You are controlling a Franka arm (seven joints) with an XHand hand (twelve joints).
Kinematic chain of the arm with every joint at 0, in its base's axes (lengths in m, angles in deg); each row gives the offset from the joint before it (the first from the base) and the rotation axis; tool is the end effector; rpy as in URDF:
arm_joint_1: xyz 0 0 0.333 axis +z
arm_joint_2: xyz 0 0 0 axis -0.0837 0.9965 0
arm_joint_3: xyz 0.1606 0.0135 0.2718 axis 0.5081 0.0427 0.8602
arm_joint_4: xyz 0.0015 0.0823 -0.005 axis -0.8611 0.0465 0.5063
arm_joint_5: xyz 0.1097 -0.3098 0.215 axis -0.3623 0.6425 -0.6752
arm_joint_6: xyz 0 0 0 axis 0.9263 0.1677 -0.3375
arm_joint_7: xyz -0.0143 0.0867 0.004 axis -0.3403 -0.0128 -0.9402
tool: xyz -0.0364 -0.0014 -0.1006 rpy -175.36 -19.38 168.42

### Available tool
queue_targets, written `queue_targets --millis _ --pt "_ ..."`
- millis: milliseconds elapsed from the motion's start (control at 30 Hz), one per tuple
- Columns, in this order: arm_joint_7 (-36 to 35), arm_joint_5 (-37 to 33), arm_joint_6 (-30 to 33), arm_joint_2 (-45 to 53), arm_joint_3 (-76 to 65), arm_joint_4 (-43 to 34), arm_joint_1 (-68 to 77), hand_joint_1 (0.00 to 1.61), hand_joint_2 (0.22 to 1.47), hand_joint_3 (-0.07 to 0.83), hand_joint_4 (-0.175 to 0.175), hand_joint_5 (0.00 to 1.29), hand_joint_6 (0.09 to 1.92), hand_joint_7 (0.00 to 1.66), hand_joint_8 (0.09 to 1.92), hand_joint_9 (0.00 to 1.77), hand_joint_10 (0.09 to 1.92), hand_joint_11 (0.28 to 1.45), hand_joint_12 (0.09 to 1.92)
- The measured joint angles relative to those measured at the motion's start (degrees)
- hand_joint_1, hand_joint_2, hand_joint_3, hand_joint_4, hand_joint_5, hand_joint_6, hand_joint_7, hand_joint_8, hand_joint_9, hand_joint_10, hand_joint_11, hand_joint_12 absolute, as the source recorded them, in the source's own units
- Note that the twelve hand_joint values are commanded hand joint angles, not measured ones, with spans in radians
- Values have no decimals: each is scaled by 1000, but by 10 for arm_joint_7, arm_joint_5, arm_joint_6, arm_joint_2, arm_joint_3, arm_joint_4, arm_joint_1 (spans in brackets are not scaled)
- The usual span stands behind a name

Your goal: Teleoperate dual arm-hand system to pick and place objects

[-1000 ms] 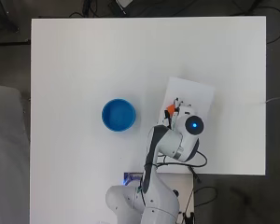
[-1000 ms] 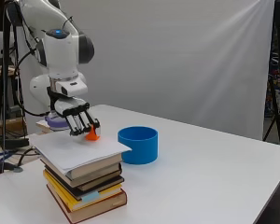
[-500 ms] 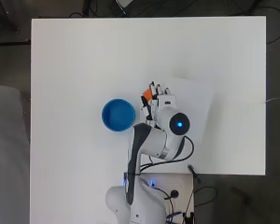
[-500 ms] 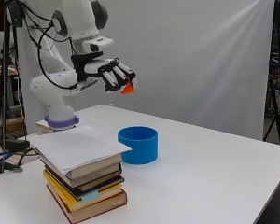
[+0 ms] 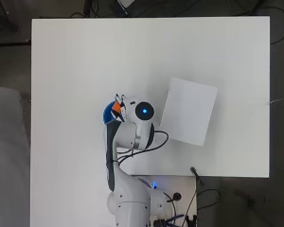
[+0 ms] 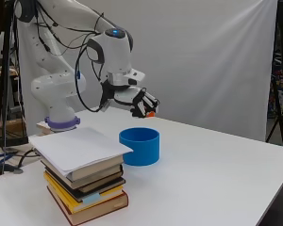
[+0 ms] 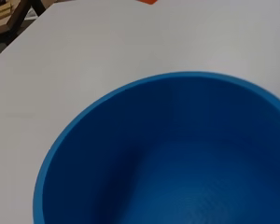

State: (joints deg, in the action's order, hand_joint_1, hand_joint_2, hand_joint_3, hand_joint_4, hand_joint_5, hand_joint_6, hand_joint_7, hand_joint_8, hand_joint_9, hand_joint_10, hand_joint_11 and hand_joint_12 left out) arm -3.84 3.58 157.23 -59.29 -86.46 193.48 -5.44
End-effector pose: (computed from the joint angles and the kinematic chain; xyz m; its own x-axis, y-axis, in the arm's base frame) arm 0.3654 -0.0115 0.3989 0.4503 0.8776 0.1646 0.8884 -0.4218 -0.1812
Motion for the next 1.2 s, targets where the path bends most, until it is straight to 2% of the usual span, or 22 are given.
queue_targets --millis 133,300,333,367,400,433,467,500,633,700,800,933,1033,1133,1200 --pt "5 -6 -2 44 38 0 7 863 1277 2 175 668 1450 869 1920 1243 1920 965 1920" --pt "19 -1 4 52 44 5 8 857 1285 1 175 657 1467 848 1920 1205 1920 908 1919" --pt "20 6 5 53 41 6 7 794 1269 -3 120 555 1068 706 1418 992 1469 763 1429" --pt "21 10 6 54 37 6 6 557 1161 -15 47 339 619 428 824 621 934 599 884" --pt "26 15 4 57 36 5 6 364 1098 -11 -3 182 324 229 432 364 543 489 488" --pt "37 23 -2 61 38 -1 5 256 1070 -7 -25 91 160 132 215 245 301 430 251" --pt "56 34 -11 67 43 -8 5 217 1044 -5 -23 62 87 125 107 241 167 418 125" --pt "82 45 -19 74 48 -16 5 200 1018 -3 -11 61 87 141 87 265 91 421 87" --pt "201 60 -40 83 48 -36 3 177 976 -6 30 84 87 175 87 304 87 430 87" --pt "236 63 -51 78 44 -47 2 210 973 -4 44 130 87 196 87 307 87 426 87" --pt "215 72 -62 59 41 -61 3 233 977 0 63 172 87 239 87 330 87 425 87" --pt "159 93 -91 28 46 -111 2 220 981 2 82 149 87 234 87 356 87 435 87" --pt "181 113 -138 14 54 -180 1 228 991 5 88 111 87 208 87 349 87 433 87" --pt "223 113 -185 13 51 -256 2 265 1006 8 80 106 87 173 87 307 87 411 87" --pt "225 112 -214 14 48 -286 3 283 1012 8 76 97 87 150 87 283 87 398 87"
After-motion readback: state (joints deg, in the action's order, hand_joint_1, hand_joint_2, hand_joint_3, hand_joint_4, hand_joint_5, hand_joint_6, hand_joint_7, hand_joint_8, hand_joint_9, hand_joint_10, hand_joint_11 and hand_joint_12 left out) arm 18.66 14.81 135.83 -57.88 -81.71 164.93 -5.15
